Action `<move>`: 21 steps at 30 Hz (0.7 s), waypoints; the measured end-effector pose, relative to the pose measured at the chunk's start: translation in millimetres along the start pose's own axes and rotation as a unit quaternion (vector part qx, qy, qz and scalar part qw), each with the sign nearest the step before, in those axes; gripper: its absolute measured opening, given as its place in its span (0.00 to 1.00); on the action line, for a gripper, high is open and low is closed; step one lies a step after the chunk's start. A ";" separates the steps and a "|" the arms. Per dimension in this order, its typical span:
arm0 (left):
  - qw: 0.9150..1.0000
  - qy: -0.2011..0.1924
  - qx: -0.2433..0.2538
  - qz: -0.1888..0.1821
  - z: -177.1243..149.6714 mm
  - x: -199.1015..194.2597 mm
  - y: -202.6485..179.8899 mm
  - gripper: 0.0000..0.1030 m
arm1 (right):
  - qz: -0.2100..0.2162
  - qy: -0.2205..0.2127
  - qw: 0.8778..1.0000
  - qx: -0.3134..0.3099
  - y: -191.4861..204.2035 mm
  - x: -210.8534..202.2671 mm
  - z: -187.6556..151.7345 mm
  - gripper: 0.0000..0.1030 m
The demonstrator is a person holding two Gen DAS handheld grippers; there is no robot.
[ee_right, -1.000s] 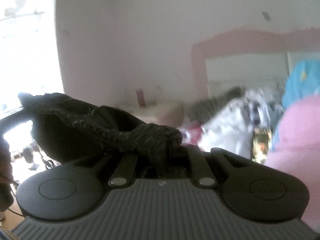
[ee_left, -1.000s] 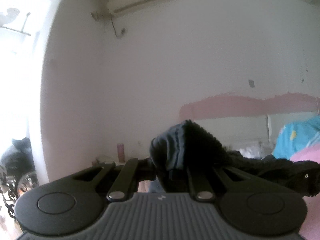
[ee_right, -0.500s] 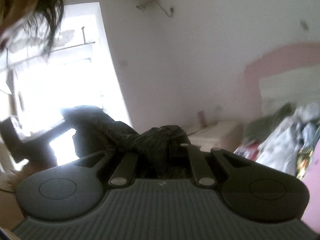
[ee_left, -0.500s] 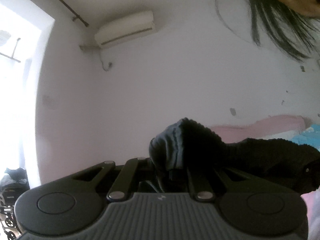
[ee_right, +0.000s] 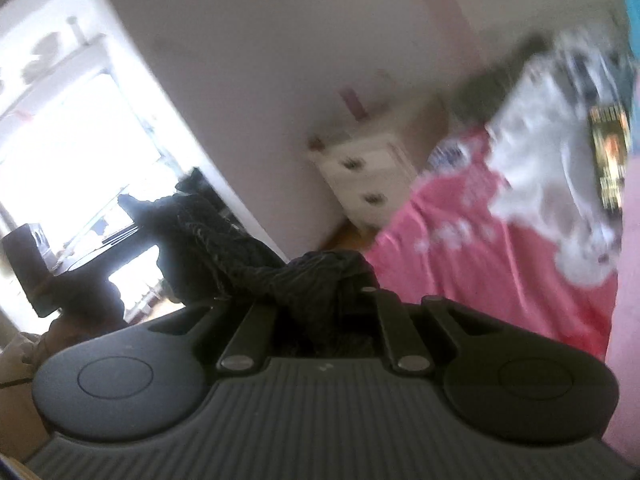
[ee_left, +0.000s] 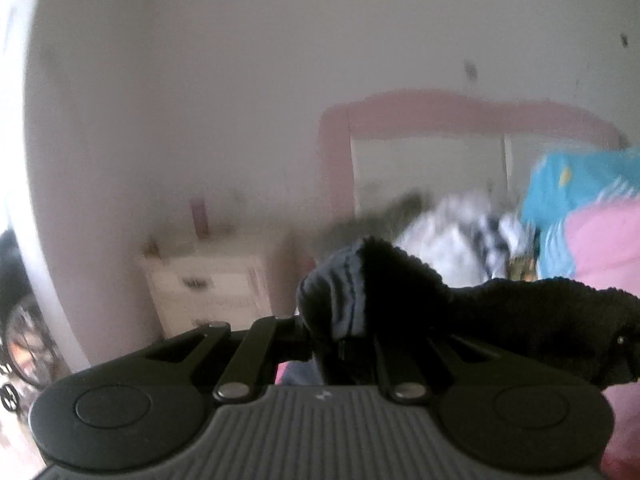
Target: Fold clothes
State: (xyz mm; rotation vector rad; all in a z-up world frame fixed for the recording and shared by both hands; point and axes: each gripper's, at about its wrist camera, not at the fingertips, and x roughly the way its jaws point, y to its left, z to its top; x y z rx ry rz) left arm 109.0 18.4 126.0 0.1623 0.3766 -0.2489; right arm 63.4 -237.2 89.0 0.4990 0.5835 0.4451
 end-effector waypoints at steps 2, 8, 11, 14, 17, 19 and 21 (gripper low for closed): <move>0.999 0.039 -0.004 -0.008 -17.9 45.6 -0.3 0.10 | -0.014 0.022 0.999 0.024 -18.5 26.3 -6.3 0.06; 0.990 0.138 0.012 -0.020 -87.0 154.8 9.5 0.10 | -0.078 0.079 0.988 0.111 -108.2 126.7 -5.1 0.05; 0.985 0.172 0.020 -0.025 -113.2 196.9 6.8 0.10 | -0.116 0.106 0.980 0.124 -139.9 163.0 -5.2 0.05; 0.980 0.197 0.005 -0.027 -118.3 236.9 16.8 0.10 | -0.142 0.123 0.976 0.113 -161.1 192.4 -0.3 0.05; 0.977 0.212 -0.003 -0.024 -116.5 273.0 16.8 0.10 | -0.154 0.129 0.973 0.110 -173.4 208.1 6.0 0.05; 0.975 0.219 -0.007 -0.021 -112.8 293.0 13.7 0.10 | -0.162 0.129 0.972 0.109 -182.2 219.5 10.6 0.05; 0.975 0.219 -0.006 -0.020 -113.1 313.3 12.5 0.10 | -0.168 0.126 0.972 0.105 -188.2 228.6 15.7 0.05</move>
